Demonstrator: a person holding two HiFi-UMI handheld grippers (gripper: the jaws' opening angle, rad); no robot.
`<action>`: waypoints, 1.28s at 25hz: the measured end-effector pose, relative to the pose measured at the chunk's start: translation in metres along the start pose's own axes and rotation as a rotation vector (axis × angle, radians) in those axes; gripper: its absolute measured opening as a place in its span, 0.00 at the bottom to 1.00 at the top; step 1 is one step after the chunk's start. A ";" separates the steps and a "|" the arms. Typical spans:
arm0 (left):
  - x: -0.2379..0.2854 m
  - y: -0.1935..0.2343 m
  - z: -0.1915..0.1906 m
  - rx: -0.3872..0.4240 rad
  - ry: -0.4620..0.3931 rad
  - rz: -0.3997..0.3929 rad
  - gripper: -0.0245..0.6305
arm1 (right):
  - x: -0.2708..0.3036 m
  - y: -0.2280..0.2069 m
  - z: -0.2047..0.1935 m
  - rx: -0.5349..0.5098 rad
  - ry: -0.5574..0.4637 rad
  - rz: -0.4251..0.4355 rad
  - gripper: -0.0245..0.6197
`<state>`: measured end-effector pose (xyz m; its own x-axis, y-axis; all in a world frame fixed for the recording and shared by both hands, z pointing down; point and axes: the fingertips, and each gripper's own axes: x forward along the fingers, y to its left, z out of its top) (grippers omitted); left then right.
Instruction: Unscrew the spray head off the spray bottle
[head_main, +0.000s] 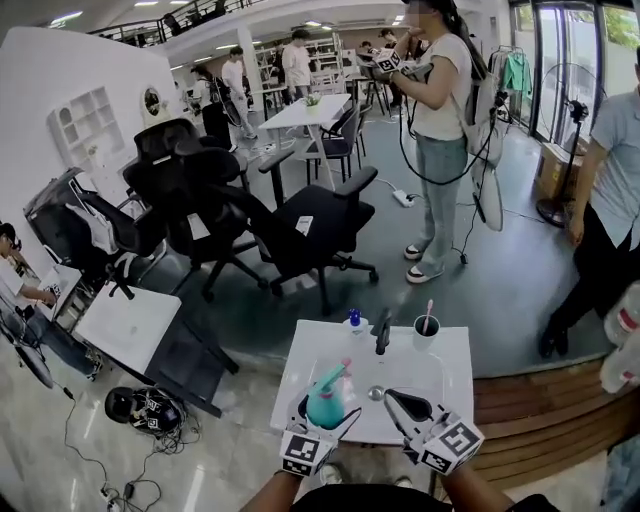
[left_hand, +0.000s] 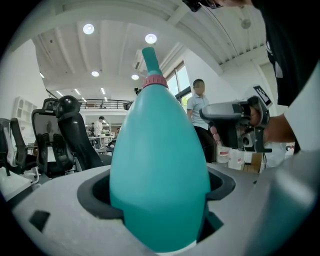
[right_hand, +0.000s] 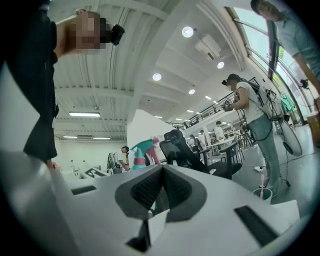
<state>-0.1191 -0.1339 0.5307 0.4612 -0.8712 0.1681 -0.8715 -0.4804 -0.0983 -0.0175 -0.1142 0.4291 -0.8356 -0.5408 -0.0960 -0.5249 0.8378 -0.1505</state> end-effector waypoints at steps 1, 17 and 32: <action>0.003 0.000 -0.004 0.008 0.005 -0.011 0.75 | 0.003 0.006 0.006 0.004 -0.012 0.007 0.05; 0.040 -0.022 -0.003 0.108 0.031 -0.109 0.75 | 0.060 0.027 -0.002 0.075 0.041 0.092 0.29; 0.062 -0.042 0.003 0.140 0.038 -0.188 0.74 | 0.055 -0.006 0.012 0.076 -0.002 0.016 0.25</action>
<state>-0.0533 -0.1682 0.5422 0.6040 -0.7621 0.2333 -0.7384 -0.6452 -0.1962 -0.0585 -0.1501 0.4132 -0.8437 -0.5272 -0.1007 -0.4973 0.8384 -0.2231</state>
